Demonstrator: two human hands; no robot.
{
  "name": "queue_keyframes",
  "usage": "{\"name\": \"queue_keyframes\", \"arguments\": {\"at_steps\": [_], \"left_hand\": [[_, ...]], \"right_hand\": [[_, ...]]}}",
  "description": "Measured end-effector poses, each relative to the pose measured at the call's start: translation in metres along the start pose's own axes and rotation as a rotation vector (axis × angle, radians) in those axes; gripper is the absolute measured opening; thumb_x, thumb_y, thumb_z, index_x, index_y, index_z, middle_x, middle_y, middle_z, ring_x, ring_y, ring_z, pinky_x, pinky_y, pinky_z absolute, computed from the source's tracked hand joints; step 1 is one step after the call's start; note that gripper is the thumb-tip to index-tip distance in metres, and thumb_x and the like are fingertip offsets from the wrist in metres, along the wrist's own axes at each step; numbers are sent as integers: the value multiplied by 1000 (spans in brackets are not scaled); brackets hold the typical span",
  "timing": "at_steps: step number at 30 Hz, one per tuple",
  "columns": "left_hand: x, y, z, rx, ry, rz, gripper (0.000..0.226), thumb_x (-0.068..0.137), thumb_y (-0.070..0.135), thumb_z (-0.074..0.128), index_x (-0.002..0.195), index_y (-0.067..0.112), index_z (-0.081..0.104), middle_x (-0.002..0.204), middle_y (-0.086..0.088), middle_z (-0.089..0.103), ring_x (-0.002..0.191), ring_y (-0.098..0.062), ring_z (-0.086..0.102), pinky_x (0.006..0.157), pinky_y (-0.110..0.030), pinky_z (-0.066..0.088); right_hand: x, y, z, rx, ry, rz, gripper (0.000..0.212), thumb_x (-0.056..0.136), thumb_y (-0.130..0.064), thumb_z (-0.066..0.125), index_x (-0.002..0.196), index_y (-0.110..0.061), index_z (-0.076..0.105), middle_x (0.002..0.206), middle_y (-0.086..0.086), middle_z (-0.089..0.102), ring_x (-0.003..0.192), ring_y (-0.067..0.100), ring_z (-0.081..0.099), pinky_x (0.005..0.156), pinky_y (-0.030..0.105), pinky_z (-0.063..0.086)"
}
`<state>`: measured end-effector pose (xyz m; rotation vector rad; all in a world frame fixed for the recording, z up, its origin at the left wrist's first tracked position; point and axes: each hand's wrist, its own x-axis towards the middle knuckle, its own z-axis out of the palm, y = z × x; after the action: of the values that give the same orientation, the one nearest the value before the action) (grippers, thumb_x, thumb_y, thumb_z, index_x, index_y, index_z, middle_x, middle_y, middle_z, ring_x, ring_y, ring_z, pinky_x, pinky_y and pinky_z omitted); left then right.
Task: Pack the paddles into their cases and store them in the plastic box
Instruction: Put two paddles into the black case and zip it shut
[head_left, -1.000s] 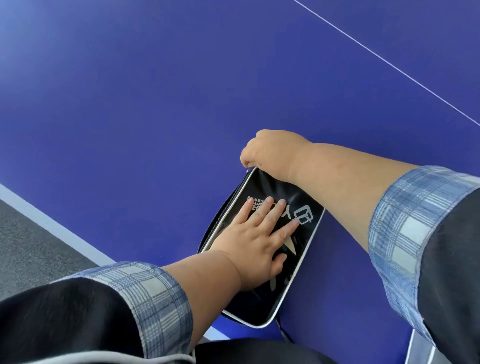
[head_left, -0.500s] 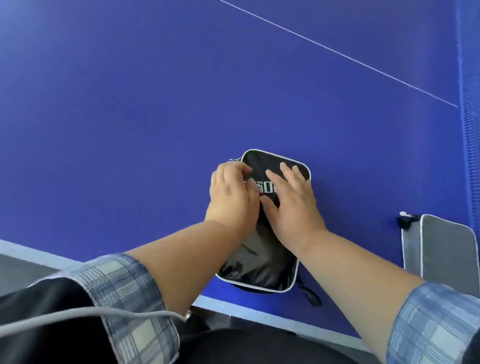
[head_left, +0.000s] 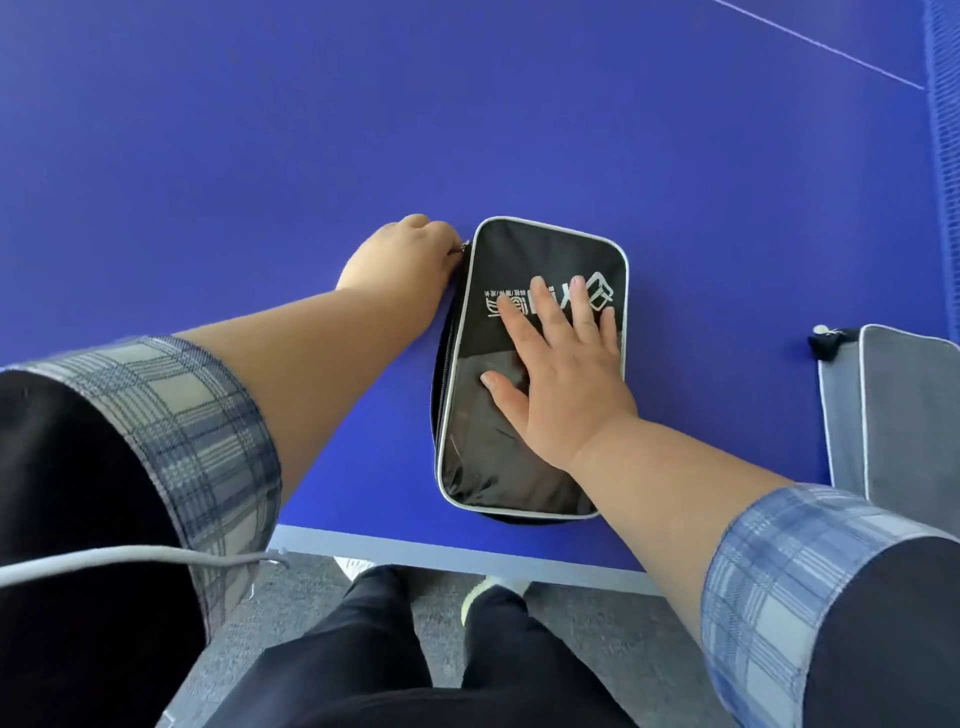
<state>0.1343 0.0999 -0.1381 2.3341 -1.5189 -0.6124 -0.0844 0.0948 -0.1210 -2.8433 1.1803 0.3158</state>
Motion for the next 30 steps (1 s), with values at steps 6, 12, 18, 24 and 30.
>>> {"name": "queue_keyframes", "arguments": {"at_steps": [6, 12, 18, 24, 30], "left_hand": [[-32, -9, 5, -75, 58, 57, 24, 102, 34, 44, 104, 18, 63, 102, -1, 53, 95, -26, 54, 77, -33, 39], [-93, -8, 25, -53, 139, 63, 25, 102, 28, 46, 103, 12, 65, 101, -9, 58, 104, -31, 52, 87, -30, 35], [-146, 0, 28, -71, 128, -14, 26, 102, 30, 48, 103, 11, 65, 101, -11, 59, 103, -32, 52, 88, -34, 39], [-214, 10, 36, -75, 92, -70, 22, 100, 25, 53, 100, 9, 67, 99, -10, 62, 100, -32, 55, 90, -39, 43], [-242, 29, 48, -136, 94, -195, 17, 98, 26, 53, 98, 14, 65, 98, -2, 60, 96, -27, 55, 85, -38, 45]], "right_hand": [[0, 1, 1, 25, 35, 2, 69, 96, -63, 22, 158, -31, 24, 166, 6, 23, 153, 40, 10, 120, 63, 17], [2, 2, 7, 28, 58, -20, 67, 96, -64, 21, 157, -37, 19, 166, 9, 21, 152, 43, 9, 119, 65, 15], [4, 4, 7, 37, 64, -26, 66, 96, -65, 21, 157, -40, 20, 167, 10, 20, 153, 43, 7, 119, 65, 12], [3, 5, 6, 27, 52, -46, 67, 95, -66, 18, 157, -40, 19, 168, 10, 17, 153, 43, 3, 119, 65, 11], [20, 14, -9, 125, -213, -82, 73, 92, -70, 29, 156, -47, 1, 170, 3, -6, 152, 39, -18, 120, 64, -1]]}}
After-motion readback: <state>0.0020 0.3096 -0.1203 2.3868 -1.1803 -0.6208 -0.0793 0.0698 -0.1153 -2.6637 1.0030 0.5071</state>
